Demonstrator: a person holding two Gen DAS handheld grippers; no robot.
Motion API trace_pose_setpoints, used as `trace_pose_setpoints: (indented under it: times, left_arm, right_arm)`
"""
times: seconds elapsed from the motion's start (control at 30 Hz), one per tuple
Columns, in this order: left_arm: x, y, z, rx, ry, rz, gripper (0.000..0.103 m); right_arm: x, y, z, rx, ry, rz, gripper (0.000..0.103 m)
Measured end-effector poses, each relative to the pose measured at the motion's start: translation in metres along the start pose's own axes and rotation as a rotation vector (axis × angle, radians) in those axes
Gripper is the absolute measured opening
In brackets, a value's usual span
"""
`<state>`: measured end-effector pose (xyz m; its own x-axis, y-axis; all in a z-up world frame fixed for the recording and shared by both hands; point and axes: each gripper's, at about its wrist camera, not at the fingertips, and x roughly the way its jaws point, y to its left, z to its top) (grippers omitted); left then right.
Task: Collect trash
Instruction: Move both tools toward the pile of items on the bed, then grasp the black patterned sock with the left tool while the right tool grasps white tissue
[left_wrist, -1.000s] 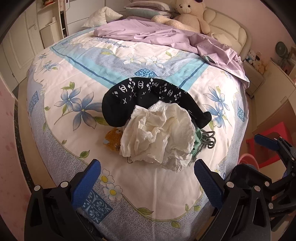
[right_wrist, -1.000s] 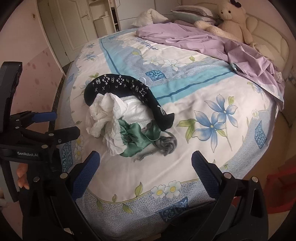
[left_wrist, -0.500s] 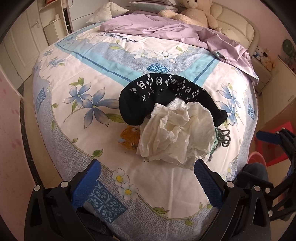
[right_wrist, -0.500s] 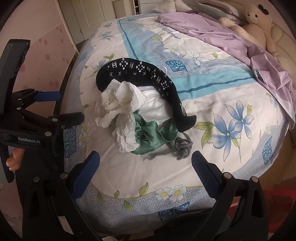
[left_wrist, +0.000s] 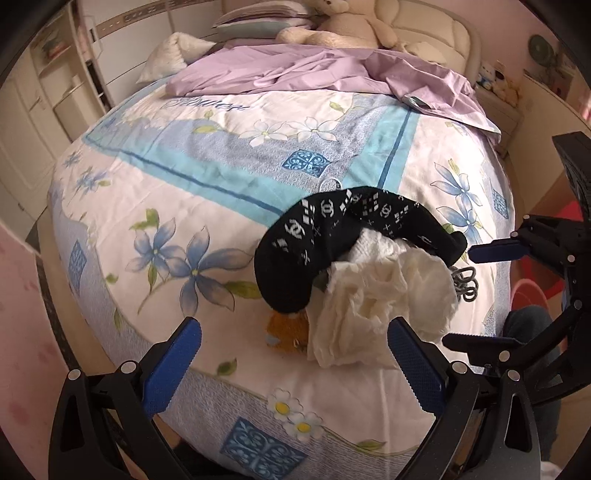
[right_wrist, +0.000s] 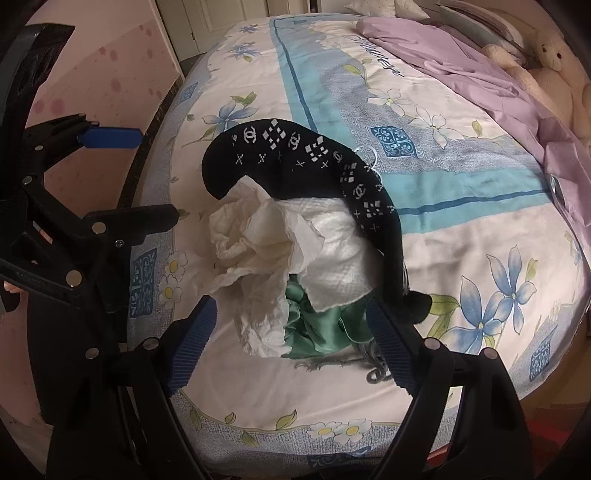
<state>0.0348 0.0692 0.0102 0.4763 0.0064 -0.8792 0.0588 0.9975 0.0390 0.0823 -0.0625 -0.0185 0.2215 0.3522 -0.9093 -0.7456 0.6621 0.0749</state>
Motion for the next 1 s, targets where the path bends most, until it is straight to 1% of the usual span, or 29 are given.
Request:
trace_pose_setpoints:
  times: [0.03,0.23,0.3,0.33,0.43,0.47,0.5,0.53,0.57,0.77,0.93,0.97,1.0]
  left_arm:
    - [0.002,0.002,0.004,0.010,0.000,-0.007,0.099]
    - [0.020,0.011,0.018,0.035,0.020,-0.035,0.099]
    - [0.025,0.010,0.020,0.044,0.025,-0.043,0.099]
    - [0.027,0.010,0.021,0.045,0.027,-0.048,0.099]
    - [0.033,0.009,0.026,0.056,0.031,-0.063,0.099]
    - [0.035,0.009,0.028,0.060,0.033,-0.063,0.099]
    - [0.037,0.009,0.030,0.065,0.033,-0.065,0.099]
    - [0.040,0.008,0.032,0.072,0.034,-0.072,0.099]
    - [0.042,0.007,0.035,0.076,0.037,-0.079,0.099]
    - [0.055,0.007,0.050,0.073,0.049,-0.136,0.098]
    - [0.071,0.006,0.057,0.070,0.081,-0.146,0.098]
    - [0.074,0.005,0.058,0.073,0.087,-0.148,0.095]
    - [0.076,0.004,0.059,0.076,0.094,-0.149,0.083]
  right_arm:
    - [0.003,0.000,0.003,-0.004,0.002,0.002,0.080]
    - [0.021,-0.001,0.014,-0.020,0.036,0.013,0.064]
    - [0.026,-0.002,0.015,-0.011,0.057,0.037,0.052]
    - [0.028,-0.002,0.015,-0.009,0.062,0.046,0.048]
    - [0.034,-0.002,0.018,-0.010,0.079,0.065,0.031]
    - [0.035,-0.002,0.018,-0.008,0.084,0.075,0.020]
    - [0.036,-0.002,0.017,-0.007,0.087,0.079,0.013]
    - [0.036,-0.002,0.017,-0.008,0.088,0.081,0.008]
    - [0.037,-0.003,0.016,-0.008,0.088,0.083,0.006]
    - [0.033,-0.005,0.008,0.006,0.083,0.099,0.006]
    - [0.030,-0.008,0.003,0.015,0.083,0.111,0.006]
    - [0.029,-0.009,0.001,0.026,0.074,0.113,0.006]
    - [0.028,-0.010,0.000,0.029,0.073,0.117,0.006]
